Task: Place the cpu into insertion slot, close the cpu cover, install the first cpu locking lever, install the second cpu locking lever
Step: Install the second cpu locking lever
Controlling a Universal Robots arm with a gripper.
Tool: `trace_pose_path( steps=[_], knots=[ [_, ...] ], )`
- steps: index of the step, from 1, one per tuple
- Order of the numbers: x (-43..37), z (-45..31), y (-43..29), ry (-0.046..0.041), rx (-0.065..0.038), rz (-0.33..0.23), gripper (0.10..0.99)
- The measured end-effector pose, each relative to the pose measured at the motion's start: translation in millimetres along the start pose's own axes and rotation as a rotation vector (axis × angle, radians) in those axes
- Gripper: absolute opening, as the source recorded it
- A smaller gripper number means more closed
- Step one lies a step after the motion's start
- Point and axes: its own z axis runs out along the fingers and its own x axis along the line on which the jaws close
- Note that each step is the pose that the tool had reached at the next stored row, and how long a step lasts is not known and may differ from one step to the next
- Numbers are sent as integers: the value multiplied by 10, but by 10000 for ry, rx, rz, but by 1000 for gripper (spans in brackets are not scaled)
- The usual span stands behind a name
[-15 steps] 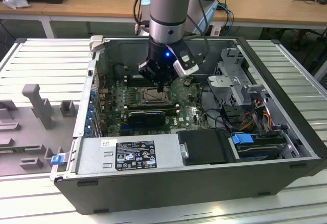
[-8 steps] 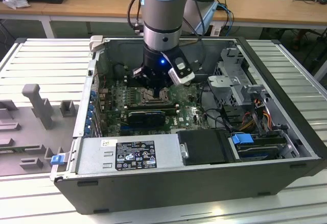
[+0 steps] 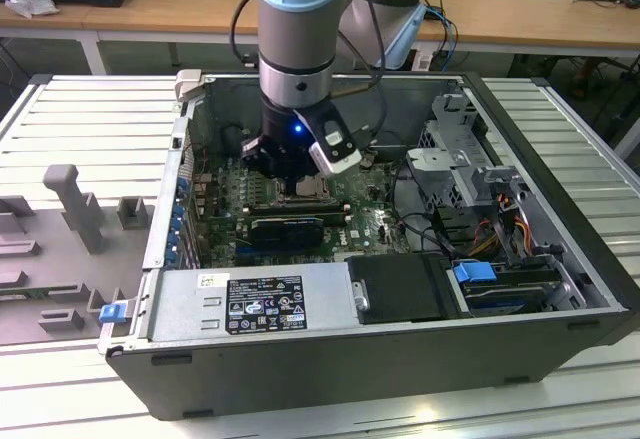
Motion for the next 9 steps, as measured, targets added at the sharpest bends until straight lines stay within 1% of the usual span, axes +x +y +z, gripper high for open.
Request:
trace_pose_path(
  steps=[7,8,9],
  knots=[
    [43,138,-15,0,-11,-1,106],
    [55,142,-28,-6,-132,-5,106],
    [60,143,-37,-11,-203,-4,106]
  ],
)
